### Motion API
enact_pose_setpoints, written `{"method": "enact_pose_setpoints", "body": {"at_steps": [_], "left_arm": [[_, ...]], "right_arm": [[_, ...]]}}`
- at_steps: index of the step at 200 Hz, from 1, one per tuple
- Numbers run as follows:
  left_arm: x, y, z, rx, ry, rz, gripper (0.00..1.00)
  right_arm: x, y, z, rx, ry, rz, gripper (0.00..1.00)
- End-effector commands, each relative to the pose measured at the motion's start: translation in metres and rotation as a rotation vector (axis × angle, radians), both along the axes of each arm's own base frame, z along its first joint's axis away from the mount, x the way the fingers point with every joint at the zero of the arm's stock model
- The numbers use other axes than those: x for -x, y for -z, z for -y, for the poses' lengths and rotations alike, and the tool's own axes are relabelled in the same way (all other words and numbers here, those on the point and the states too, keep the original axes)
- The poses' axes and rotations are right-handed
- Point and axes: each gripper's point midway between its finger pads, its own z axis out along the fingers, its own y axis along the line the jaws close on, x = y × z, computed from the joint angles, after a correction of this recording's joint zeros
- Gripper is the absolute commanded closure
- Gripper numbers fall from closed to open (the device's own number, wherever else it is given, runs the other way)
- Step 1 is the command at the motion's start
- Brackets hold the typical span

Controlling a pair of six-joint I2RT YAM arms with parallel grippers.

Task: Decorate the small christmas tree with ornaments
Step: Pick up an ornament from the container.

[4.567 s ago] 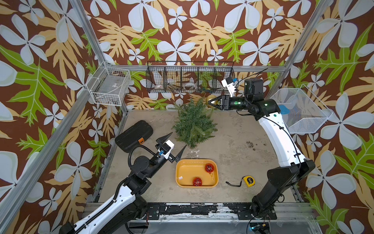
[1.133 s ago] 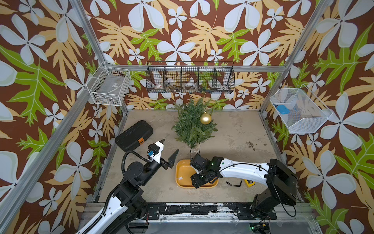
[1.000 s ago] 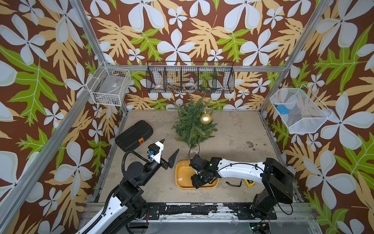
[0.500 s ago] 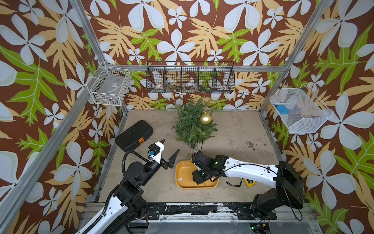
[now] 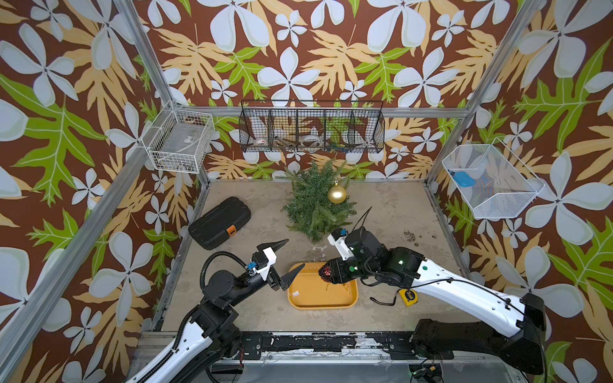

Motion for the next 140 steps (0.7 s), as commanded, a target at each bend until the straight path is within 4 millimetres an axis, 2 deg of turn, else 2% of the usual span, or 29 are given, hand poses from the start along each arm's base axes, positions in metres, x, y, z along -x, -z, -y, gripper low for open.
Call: {"method": "enact_pose_setpoints", "body": {"at_steps": [1,36,67,91,109,126,140], "left_arm": [[0.012,-0.021,0.002,0.106,0.054,0.040,0.16],[0.023,-0.030,0.008,0.220,0.046,0.065,0.15],[0.031,-0.026,0.024,0.255,0.047,0.070,0.14],[0.028,-0.025,0.039,0.265,0.047,0.045,0.12],[0.021,-0.026,0.041,0.299,0.011,0.027,0.11],[0.018,-0.030,0.045,0.324,0.004,0.031,0.10],[0.018,-0.032,0.056,0.310,0.029,0.041,0.13]], "right_arm": [[-0.005,-0.034,-0.007,-0.168,0.037,0.000,0.44],[-0.016,-0.078,0.001,-0.401,0.131,-0.005,0.44],[-0.017,-0.108,0.007,-0.530,0.177,-0.003,0.42],[-0.014,-0.122,0.006,-0.595,0.174,-0.012,0.43],[-0.012,-0.131,0.005,-0.621,0.164,-0.017,0.43],[-0.010,-0.134,0.005,-0.638,0.155,-0.027,0.43],[-0.009,-0.135,0.004,-0.649,0.152,-0.034,0.43]]}}
